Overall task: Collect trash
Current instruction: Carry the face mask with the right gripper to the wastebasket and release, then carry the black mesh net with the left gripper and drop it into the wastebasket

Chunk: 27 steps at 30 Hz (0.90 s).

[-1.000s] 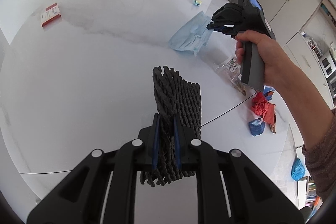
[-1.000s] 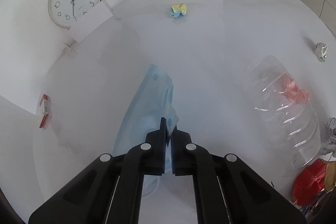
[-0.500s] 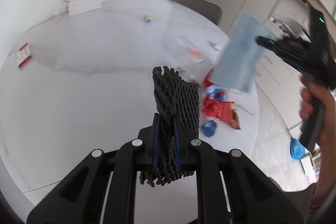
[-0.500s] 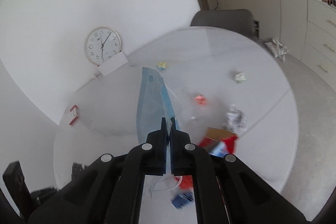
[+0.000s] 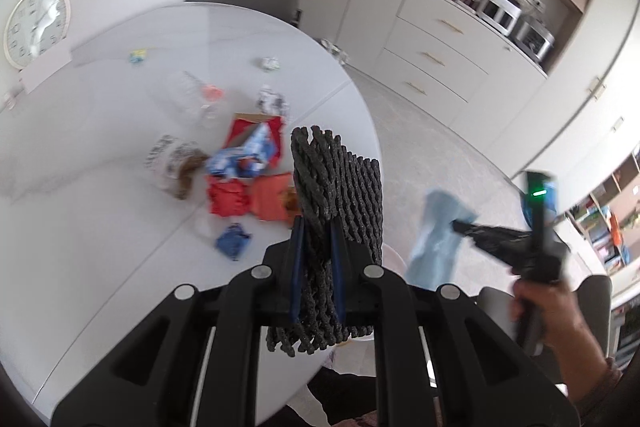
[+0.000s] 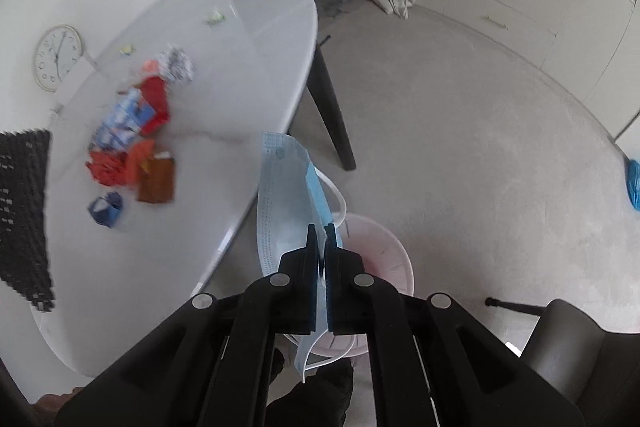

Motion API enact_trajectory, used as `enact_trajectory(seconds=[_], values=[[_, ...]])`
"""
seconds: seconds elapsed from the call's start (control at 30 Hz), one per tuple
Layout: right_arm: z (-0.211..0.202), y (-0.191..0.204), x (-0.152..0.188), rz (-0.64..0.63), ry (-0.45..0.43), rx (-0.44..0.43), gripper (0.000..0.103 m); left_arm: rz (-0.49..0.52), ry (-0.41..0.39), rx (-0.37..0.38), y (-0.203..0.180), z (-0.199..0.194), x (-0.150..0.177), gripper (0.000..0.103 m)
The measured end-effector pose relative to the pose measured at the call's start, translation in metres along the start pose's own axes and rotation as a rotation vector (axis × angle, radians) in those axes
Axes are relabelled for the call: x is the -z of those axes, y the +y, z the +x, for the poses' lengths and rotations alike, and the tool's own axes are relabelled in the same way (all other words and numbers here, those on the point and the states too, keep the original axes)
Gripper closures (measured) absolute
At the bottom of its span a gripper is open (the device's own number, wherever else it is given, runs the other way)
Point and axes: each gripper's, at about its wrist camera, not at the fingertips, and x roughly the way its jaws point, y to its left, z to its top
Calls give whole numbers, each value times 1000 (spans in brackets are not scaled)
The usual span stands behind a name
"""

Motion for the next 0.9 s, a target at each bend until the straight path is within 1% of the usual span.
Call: enact_trajectory(seconds=[0.1,0.17,0.2,0.23,0.27,0.33,0.37,0.4,0.43,0.5,0.67,0.77,0.83,0.9], values=[[59,-24,20,31,101,-3,97,32,25,12,-31,16,1,90],[88,-36,33,48,154,-5,96,46,43,17,-45,26,2,90],[103,-39,38,54,181,-5,93,52,51,15,-51,31,3,90],[114,-40,40,59,200,-7,83,59,62,10,-57,39,-1,90],[125,-42,44,59,222,-5,64,67,72,5,-62,46,-1,90],[136,-43,50,46,239,10,46,75,99,-4,-68,56,4,90],[140,-42,51,33,245,9,40,77,112,-3,-69,61,7,90],[142,-45,54,25,251,5,37,80,127,-6,-72,66,9,90],[141,-48,54,22,251,4,33,86,138,-7,-73,71,11,90],[134,-57,55,22,235,9,30,101,161,-8,-83,80,14,90],[85,-86,44,81,146,34,20,136,210,15,-99,103,20,90],[54,-100,36,92,91,66,15,161,243,37,-112,119,24,90],[35,-107,34,87,63,98,14,182,263,39,-120,131,29,90],[19,-112,31,81,41,112,14,195,292,42,-125,145,34,90]])
